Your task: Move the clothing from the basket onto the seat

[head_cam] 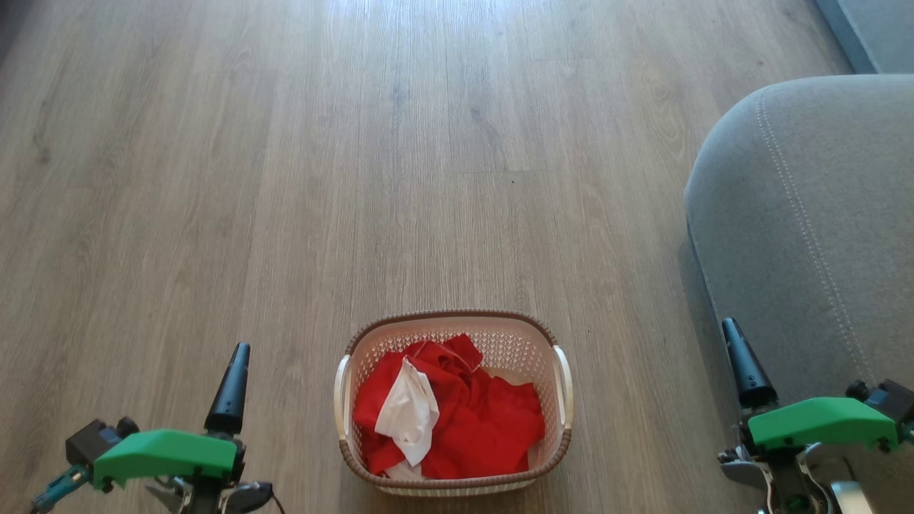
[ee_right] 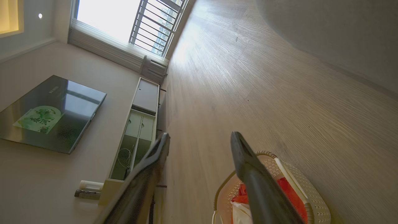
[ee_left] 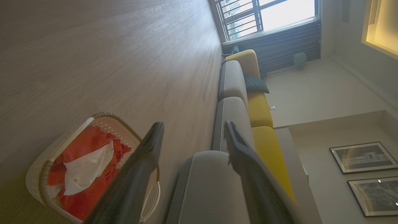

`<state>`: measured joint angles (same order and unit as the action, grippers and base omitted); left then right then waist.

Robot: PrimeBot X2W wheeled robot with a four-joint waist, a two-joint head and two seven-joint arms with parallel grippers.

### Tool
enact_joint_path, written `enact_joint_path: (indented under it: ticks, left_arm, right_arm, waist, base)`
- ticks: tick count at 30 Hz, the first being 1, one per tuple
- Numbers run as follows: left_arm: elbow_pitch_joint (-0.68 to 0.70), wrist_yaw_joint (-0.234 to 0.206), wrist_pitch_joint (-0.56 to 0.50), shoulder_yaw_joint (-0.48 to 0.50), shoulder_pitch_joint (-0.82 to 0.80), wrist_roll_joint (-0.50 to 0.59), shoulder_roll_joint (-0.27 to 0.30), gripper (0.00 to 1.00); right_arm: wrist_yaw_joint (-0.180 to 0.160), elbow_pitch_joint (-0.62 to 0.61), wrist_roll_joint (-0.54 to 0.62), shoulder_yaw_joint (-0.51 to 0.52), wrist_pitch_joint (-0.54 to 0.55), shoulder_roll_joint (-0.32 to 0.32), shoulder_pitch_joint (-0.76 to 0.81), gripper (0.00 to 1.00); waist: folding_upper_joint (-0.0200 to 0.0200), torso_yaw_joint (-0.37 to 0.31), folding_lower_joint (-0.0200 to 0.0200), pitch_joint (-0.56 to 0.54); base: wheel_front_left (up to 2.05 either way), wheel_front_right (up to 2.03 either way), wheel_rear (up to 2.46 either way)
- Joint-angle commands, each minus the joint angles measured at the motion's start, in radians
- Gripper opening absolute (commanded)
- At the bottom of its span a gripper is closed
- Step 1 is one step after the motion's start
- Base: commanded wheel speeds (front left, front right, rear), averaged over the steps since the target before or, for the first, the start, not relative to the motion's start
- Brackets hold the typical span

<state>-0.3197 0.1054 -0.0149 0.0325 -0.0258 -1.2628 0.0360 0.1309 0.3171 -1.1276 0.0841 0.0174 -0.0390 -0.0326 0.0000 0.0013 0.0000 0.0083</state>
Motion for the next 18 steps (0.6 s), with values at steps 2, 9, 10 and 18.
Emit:
enact_joint_path:
  ticks: [2,9,10,18]
  left_arm:
    - [0.04,-0.003,0.014,0.005,-0.053,0.032,0.007,1.0]
    - [0.044,-0.007,0.034,0.003,-0.055,0.112,0.008,1.0]
    - [0.045,-0.008,0.037,0.003,-0.055,0.123,0.008,1.0]
    - [0.045,-0.011,0.057,-0.003,-0.055,0.199,0.008,1.0]
  right_arm:
    - [0.0,-0.04,0.043,-0.011,-0.014,-0.01,-0.057,1.0]
    - [0.0,-0.043,0.125,-0.035,-0.035,-0.017,-0.063,1.0]
    - [0.0,-0.043,0.137,-0.04,-0.038,-0.019,-0.063,1.0]
    - [0.0,-0.035,0.225,-0.064,-0.058,-0.03,-0.069,1.0]
  waist:
    - [0.0,0.0,0.0,0.0]
    - [0.0,0.0,0.0,-0.001]
    - [0.0,0.0,0.0,-0.002]
    - [0.0,0.0,0.0,-0.004]
  base:
    - [0.0,0.0,0.0]
    - [0.0,0.0,0.0]
    - [0.0,0.0,0.0]
    - [0.0,0.0,0.0]
